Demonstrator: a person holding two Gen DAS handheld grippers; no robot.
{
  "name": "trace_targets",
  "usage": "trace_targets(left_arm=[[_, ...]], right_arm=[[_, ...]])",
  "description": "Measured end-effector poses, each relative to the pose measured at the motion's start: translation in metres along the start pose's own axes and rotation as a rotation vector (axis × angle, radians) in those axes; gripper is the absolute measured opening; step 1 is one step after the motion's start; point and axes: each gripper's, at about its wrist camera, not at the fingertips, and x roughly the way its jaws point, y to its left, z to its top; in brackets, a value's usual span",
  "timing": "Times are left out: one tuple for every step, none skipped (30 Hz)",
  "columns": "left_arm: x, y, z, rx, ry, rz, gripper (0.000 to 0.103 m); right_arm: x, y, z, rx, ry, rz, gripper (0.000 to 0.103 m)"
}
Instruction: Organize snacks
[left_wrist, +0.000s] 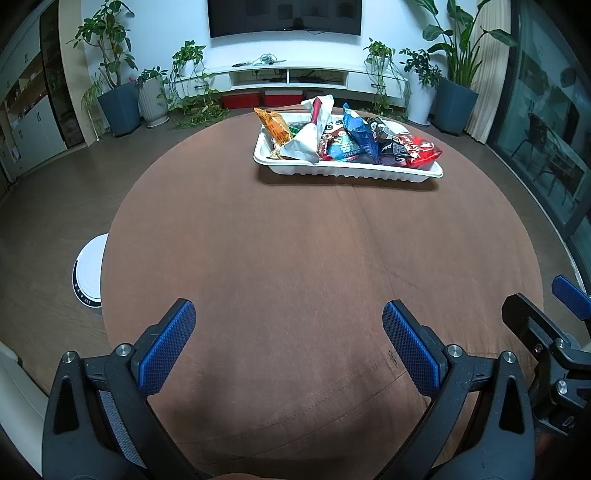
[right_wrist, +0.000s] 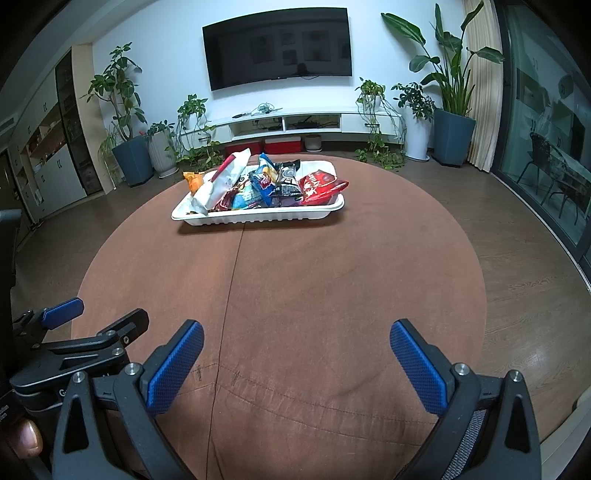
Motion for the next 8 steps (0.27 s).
trace_targets(left_arm=[[-0.0001,-0.0003,-0.0003,0.0,-0.002,0.0,0.103],[-0.0002,0.0002,0.0,0.002,-0.005,-0.002,0.103],[-0.0007,0.0007,-0.0003,0.004,-0.008,-0.002,0.103],[-0.0009,0.0007,0.0,0.005,-0.009,-0.002,0.103],[-0.0009,0.0008,0.0001,0.004,-0.01,-0.003,0.103],[-0.0013,0.001,0.0002,0.004,-0.011,-0.003,0.103],[-0.0018,0.0008,0.0002,0.005,-0.014,-0.002,0.103],[-0.0021,0.0014,0.0008,0.007,-0.016,-0.002,0.103]], right_arm=[[-0.0001,0.0004,-0.0013,0.0,0.0,0.0,0.103],[-0.0001,0.0,0.0001,0.0,0.0,0.0,0.103],[-0.0002,-0.0001,0.0003,0.0,0.0,0.0,0.103],[-0.0002,0.0,0.0003,0.0,0.0,0.0,0.103],[-0.0003,0.0,0.0001,0.0,0.0,0.0,0.103],[-0.0003,0.0001,-0.0003,0.0,0.0,0.0,0.103],[-0.0002,0.0003,-0.0008,0.0,0.001,-0.001,0.103],[-0.0004,-0.0002,0.0007,0.0,0.001,0.0,0.103]])
